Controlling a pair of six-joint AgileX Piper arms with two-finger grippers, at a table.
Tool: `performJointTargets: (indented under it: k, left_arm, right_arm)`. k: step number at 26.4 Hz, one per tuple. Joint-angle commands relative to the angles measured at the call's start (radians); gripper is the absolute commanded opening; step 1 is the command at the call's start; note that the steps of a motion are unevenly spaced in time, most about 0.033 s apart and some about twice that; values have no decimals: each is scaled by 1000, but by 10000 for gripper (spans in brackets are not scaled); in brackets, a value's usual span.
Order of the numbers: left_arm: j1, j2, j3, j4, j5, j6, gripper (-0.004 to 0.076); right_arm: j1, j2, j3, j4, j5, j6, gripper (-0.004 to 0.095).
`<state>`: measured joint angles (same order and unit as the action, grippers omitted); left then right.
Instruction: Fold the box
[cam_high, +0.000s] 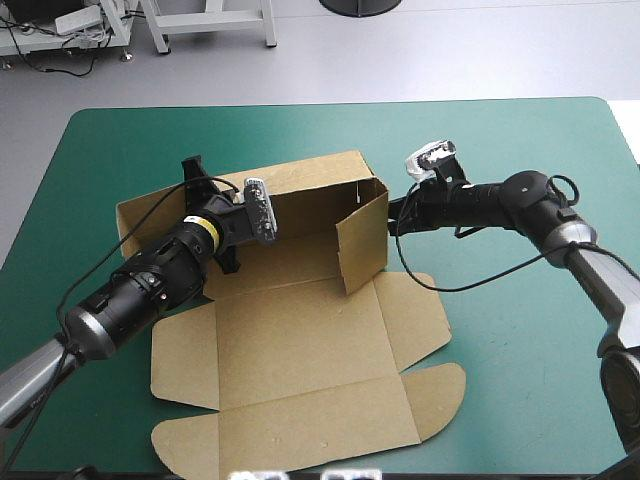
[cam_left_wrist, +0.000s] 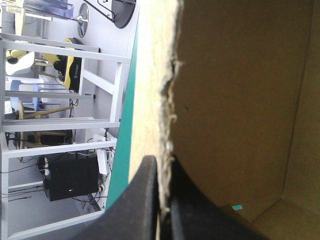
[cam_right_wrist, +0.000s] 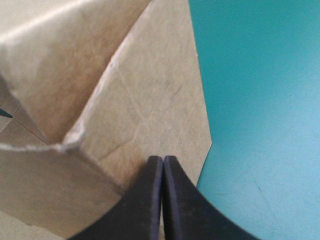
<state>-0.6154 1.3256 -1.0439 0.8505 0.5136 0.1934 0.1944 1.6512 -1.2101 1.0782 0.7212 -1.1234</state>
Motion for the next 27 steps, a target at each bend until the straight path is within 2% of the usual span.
performJointTargets:
  k: [1, 8, 11, 13, 15, 16, 21, 27]
  left_arm:
    - [-5, -21, -23, -12, -55, -35, -6]
    - [-5, -21, -23, -12, -55, -40, -6]
    - [-5, -21, -23, -12, -55, -45, -6]
    - [-5, -21, -23, -12, -55, -45, -6]
    - [-5, -21, -23, -12, -55, -45, -6]
    - [-5, -21, -23, -12, -57, -49, -6]
    - [-5, -21, -23, -12, -57, -66, -6]
    - [-5, -21, -23, -10, -55, -66, -6]
  right_arm:
    - [-4, -67, 20, 127, -7, -140, -4]
    - [-4, -98, 42, 100, -13, -192, -4]
    - [-4, -98, 42, 100, 35, -211, 13]
    - [-4, -98, 42, 100, 68, -227, 69]
    - [-4, -98, 42, 98, 84, -226, 175]
    - [-4, -98, 42, 98, 87, -226, 318]
    - [-4, -96, 42, 98, 74, -234, 651]
    - [30, -90, 42, 117, 8, -285, 638]
